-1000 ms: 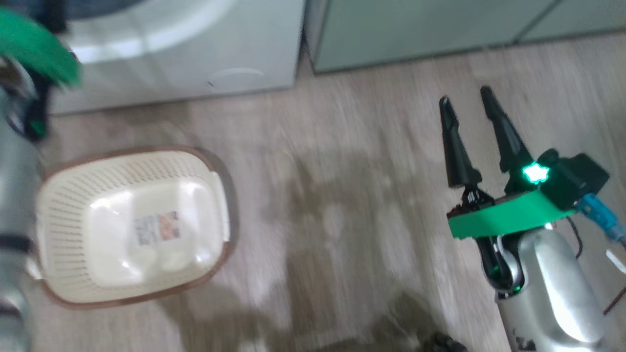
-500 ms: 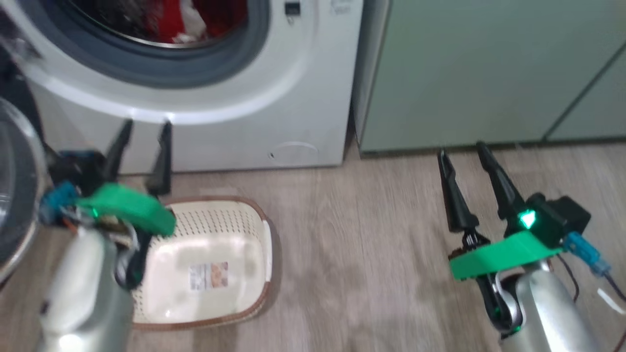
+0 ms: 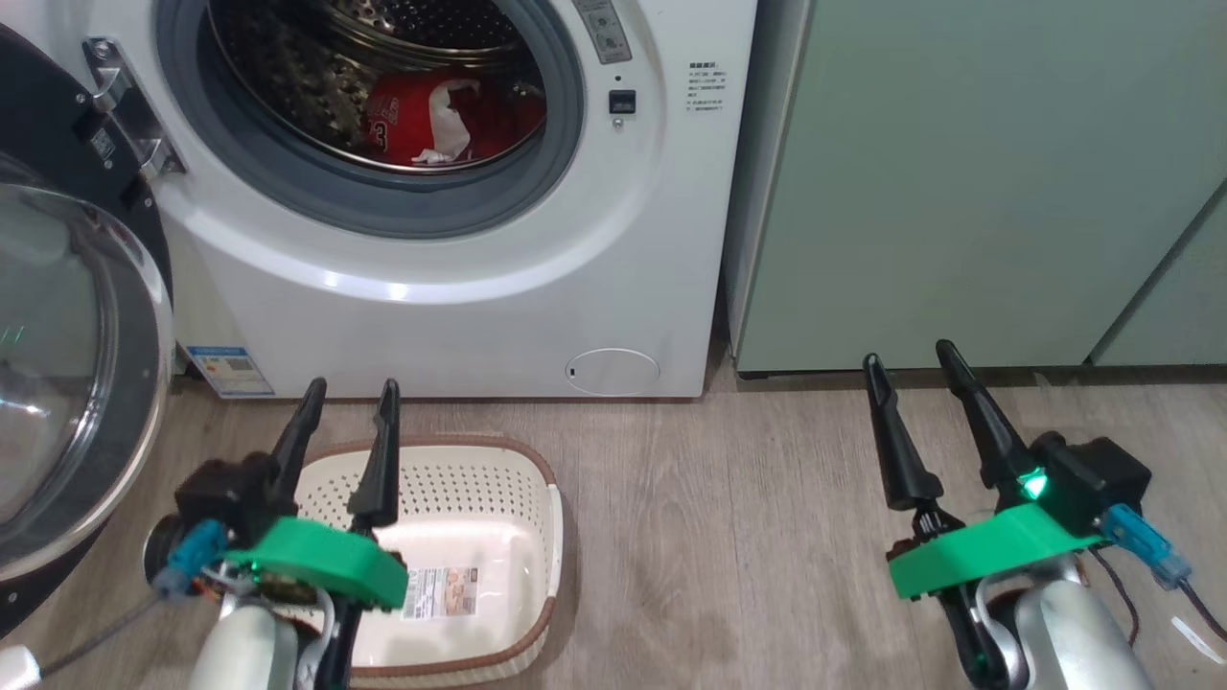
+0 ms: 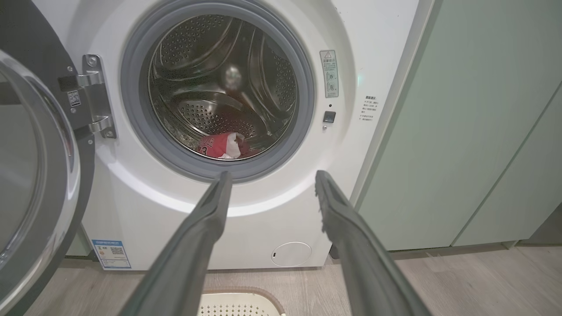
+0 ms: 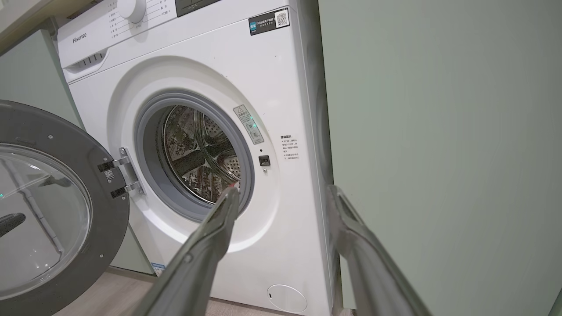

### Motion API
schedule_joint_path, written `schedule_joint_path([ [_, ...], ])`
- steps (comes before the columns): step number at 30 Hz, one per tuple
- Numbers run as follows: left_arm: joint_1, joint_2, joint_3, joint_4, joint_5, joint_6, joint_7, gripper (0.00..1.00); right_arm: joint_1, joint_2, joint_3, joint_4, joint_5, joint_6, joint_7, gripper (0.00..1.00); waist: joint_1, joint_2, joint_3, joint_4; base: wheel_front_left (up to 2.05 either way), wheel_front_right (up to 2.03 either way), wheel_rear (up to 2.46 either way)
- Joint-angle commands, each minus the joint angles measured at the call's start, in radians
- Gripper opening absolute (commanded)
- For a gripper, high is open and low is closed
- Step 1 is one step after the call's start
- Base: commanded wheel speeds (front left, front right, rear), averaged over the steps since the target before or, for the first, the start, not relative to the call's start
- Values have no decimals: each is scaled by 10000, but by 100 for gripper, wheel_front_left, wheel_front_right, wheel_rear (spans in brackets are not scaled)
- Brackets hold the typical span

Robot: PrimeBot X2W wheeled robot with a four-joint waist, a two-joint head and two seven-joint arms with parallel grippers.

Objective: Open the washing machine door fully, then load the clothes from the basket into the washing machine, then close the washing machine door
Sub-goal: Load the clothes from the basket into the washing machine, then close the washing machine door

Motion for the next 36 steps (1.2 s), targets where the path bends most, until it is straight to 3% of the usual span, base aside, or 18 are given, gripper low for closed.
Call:
schedule_joint_path([
  [1, -236, 2, 416, -468, 145, 8, -93, 100, -159, -22, 159, -387, -115, 0, -65, 100, 2, -1, -25, 24, 0, 0, 0],
  [14, 300, -348, 318, -602, 755, -271, -93, 100, 52, -22, -172, -517, -2, 0, -65, 100, 2, -1, -57, 108, 0, 0, 0],
  [36, 387, -370, 55, -679, 523, 213, -93, 100, 28, -22, -190, -485, -82, 0, -65, 100, 2, -1, -107, 83, 0, 0, 0],
])
